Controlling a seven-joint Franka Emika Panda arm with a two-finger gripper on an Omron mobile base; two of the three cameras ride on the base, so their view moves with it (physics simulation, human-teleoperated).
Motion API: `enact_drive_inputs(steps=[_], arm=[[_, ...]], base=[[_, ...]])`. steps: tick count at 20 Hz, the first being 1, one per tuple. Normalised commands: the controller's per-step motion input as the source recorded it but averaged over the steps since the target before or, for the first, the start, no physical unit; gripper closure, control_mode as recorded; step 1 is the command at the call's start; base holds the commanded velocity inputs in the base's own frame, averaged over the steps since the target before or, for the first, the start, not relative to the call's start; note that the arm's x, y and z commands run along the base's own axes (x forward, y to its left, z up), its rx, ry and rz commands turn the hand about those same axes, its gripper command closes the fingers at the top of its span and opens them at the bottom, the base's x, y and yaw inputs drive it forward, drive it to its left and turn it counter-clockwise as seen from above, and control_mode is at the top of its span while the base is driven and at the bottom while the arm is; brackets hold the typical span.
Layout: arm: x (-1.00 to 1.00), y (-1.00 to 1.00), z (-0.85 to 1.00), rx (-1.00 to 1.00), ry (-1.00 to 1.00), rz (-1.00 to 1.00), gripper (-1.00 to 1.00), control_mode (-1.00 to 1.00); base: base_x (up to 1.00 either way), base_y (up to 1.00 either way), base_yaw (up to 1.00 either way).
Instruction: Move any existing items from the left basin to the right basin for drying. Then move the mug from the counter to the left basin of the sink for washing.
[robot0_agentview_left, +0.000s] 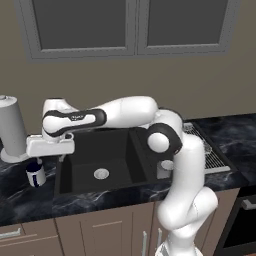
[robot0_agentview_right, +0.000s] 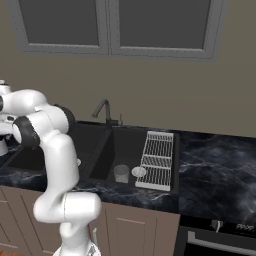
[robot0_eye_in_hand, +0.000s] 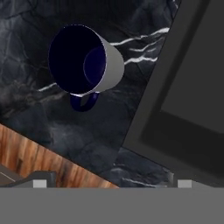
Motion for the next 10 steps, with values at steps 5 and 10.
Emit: enact_drive_inputs(steps=[5, 10], arm=[[0.01, 0.04, -0.35, 0.0, 0.0, 0.0, -1.0, -1.0], [0.01, 0.06, -0.11, 0.0, 0.0, 0.0, -1.0, -1.0]], base=[[0.0, 0.0, 0.0], [0.0, 0.0, 0.0]])
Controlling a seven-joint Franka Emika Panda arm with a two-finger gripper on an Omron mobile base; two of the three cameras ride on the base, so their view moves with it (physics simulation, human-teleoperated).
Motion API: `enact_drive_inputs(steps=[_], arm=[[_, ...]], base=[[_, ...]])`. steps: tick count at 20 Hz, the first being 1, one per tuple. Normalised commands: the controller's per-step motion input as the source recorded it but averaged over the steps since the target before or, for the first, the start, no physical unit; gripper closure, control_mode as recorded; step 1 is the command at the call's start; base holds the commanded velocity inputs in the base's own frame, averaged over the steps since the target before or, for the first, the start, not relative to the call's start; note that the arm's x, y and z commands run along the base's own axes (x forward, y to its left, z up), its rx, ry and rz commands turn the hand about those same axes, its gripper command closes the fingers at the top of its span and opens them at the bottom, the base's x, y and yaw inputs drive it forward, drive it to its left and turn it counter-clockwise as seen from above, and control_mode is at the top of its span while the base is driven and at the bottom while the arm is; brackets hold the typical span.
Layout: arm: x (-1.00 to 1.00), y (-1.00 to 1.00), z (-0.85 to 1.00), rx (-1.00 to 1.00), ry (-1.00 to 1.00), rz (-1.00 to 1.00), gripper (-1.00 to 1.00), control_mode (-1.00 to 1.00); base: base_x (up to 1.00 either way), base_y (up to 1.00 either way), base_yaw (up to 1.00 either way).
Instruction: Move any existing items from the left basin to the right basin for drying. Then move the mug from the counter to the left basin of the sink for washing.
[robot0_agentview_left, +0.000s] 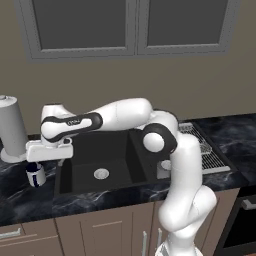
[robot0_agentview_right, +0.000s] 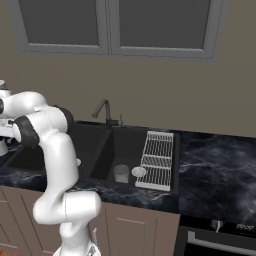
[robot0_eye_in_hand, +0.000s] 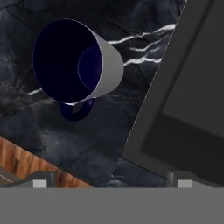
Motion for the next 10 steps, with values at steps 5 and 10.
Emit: enact_drive_inputs(steps=[5, 10], arm=[[0.16, 0.0, -0.08, 0.0, 0.0, 0.0, -1.0, -1.0], [0.24, 0.0, -0.04, 0.0, 0.0, 0.0, -1.0, -1.0]], base=[[0.0, 0.0, 0.0], [0.0, 0.0, 0.0]])
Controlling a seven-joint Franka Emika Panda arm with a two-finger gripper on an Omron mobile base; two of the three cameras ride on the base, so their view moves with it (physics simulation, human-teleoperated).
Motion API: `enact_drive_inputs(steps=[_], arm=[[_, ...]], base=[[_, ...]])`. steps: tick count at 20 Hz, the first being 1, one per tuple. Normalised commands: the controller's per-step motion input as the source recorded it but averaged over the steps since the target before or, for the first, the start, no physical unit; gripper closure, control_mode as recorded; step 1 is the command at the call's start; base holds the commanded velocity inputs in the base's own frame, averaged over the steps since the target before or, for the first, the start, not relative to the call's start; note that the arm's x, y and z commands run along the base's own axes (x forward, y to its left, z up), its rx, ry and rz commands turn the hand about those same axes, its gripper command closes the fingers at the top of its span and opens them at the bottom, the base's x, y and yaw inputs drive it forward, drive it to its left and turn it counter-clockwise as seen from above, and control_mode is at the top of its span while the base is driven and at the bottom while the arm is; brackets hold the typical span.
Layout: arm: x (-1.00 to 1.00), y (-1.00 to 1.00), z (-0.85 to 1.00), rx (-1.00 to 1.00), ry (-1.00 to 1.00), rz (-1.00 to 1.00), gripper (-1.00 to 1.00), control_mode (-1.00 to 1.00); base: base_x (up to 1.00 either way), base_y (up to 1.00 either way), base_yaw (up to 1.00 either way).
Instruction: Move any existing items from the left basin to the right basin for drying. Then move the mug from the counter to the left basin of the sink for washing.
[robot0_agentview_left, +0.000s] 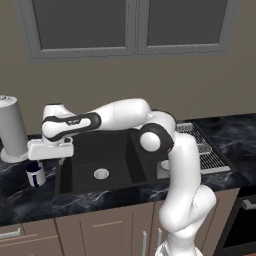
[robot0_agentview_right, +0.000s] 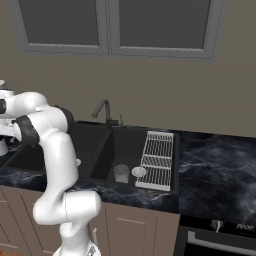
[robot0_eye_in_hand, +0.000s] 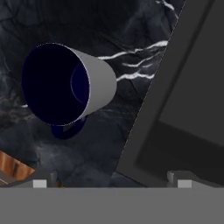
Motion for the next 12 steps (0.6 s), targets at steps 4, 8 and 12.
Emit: enact_drive_inputs(steps=[4, 8, 12], arm=[[0.16, 0.11, -0.11, 0.0, 0.0, 0.0, -1.0, -1.0], [0.1, 0.28, -0.15, 0.0, 0.0, 0.0, -1.0, -1.0], [0.09, 0.34, -0.11, 0.0, 0.0, 0.0, -1.0, -1.0]], base=[[0.0, 0.0, 0.0], [0.0, 0.0, 0.0], [0.0, 0.0, 0.0]])
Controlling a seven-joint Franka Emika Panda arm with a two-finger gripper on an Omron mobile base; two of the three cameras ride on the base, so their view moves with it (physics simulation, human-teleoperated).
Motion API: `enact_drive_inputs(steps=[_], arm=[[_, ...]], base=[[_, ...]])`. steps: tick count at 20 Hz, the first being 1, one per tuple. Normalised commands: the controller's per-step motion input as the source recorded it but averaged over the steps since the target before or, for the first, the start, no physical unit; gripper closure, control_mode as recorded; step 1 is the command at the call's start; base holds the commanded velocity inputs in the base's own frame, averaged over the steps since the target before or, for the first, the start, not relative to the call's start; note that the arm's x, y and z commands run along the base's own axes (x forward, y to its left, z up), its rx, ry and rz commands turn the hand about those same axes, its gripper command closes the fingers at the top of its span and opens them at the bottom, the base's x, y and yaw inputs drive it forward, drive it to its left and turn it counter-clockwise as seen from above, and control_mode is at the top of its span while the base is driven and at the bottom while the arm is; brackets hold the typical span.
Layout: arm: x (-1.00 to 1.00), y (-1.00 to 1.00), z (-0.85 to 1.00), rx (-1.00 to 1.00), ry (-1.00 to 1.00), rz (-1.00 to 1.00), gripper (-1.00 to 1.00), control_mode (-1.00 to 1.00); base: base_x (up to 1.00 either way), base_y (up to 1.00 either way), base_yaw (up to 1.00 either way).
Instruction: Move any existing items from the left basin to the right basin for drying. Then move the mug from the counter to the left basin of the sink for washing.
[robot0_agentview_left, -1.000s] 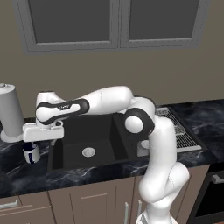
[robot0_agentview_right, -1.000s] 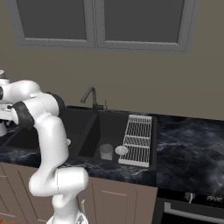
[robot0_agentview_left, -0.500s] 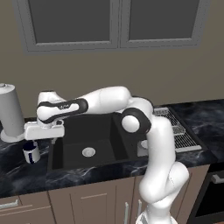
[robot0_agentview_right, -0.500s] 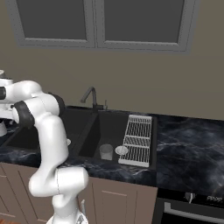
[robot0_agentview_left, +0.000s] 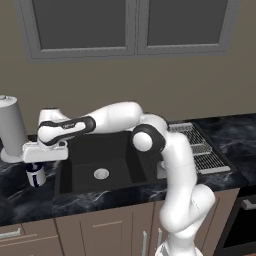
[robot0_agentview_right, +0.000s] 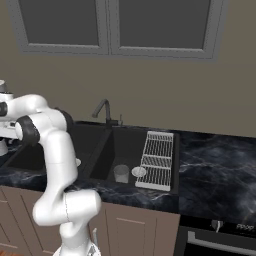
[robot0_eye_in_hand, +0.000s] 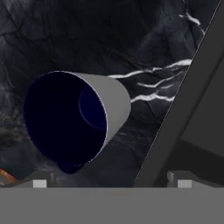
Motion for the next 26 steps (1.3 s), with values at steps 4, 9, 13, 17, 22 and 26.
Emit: enact_drive_inputs(steps=[4, 9, 13, 17, 22, 26], arm=[[0.13, 0.16, -0.09, 0.0, 0.0, 0.0, -1.0, -1.0], [0.22, 0.0, -0.1, 0.0, 0.0, 0.0, -1.0, -1.0], [0.23, 0.0, -0.18, 0.0, 0.0, 0.0, -1.0, -1.0], [0.15, 0.0, -0.21, 0.0, 0.0, 0.0, -1.0, -1.0], [0.19, 0.0, -0.1, 0.0, 0.0, 0.0, -1.0, -1.0], [0.15, 0.0, -0.03, 0.0, 0.0, 0.0, -1.0, -1.0]], base=[[0.0, 0.0, 0.0], [0.0, 0.0, 0.0], [0.0, 0.0, 0.0], [0.0, 0.0, 0.0], [0.0, 0.0, 0.0], [0.0, 0.0, 0.0]])
